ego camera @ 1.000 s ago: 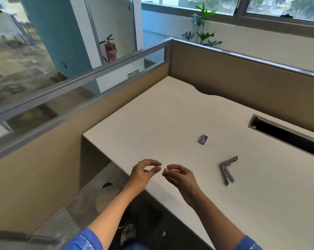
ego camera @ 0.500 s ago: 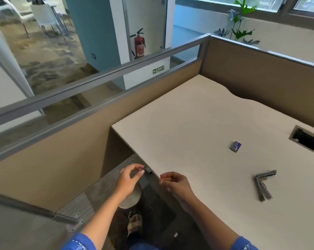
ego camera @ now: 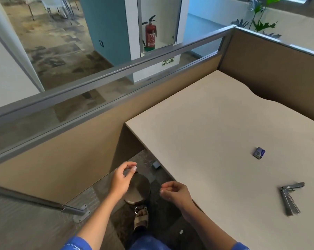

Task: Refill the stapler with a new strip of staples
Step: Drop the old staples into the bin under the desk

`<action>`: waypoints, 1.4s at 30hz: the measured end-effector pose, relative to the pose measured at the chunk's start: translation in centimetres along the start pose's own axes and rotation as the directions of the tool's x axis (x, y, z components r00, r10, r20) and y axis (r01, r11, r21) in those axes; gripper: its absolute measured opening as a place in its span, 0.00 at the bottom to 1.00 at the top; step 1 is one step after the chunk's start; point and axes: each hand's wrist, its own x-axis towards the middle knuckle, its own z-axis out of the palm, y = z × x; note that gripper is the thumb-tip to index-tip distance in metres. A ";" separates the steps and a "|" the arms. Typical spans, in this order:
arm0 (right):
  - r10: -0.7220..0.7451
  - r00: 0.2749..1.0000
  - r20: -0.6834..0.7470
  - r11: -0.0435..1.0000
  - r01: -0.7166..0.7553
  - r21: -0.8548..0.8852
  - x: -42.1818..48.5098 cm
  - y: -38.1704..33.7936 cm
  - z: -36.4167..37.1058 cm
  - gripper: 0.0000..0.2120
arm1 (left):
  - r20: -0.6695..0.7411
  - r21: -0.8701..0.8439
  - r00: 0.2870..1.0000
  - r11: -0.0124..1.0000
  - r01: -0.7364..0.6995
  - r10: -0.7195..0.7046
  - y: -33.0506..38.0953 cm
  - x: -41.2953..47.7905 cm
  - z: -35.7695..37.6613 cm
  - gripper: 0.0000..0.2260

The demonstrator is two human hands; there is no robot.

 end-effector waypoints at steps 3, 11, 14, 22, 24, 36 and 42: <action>0.016 1.000 0.010 1.000 -0.016 -0.027 0.7 0.6 1.3 0.08 | -0.034 -0.012 0.999 1.000 0.007 -0.007 -0.4 0.6 -1.1 0.05; 0.090 0.996 0.003 0.993 -0.090 -0.071 2.6 1.9 3.8 0.07 | -0.064 -0.048 0.998 0.999 0.000 -0.003 -2.2 1.7 -3.0 0.05; 0.139 0.990 -0.031 0.984 -0.142 -0.110 3.9 2.4 4.8 0.07 | -0.065 -0.050 0.998 0.999 0.020 -0.023 -3.0 2.3 -3.4 0.06; 0.215 0.961 -0.175 0.941 -0.252 -0.226 9.1 3.5 7.8 0.09 | -0.045 -0.044 0.996 0.997 0.069 -0.071 -5.4 4.8 -3.8 0.06; 0.217 0.957 -0.194 0.941 -0.258 -0.220 10.5 3.7 8.6 0.09 | -0.028 -0.041 0.997 0.996 0.077 -0.078 -6.1 5.4 -3.8 0.07; 0.203 0.967 -0.156 0.944 -0.236 -0.232 15.1 3.1 10.4 0.09 | 0.007 -0.017 0.997 0.997 0.079 -0.079 -8.3 8.3 -3.9 0.06; 0.134 0.975 -0.179 0.969 -0.167 -0.183 15.3 0.3 10.3 0.08 | 0.026 0.000 0.999 0.999 0.033 -0.033 -6.9 9.4 -3.1 0.06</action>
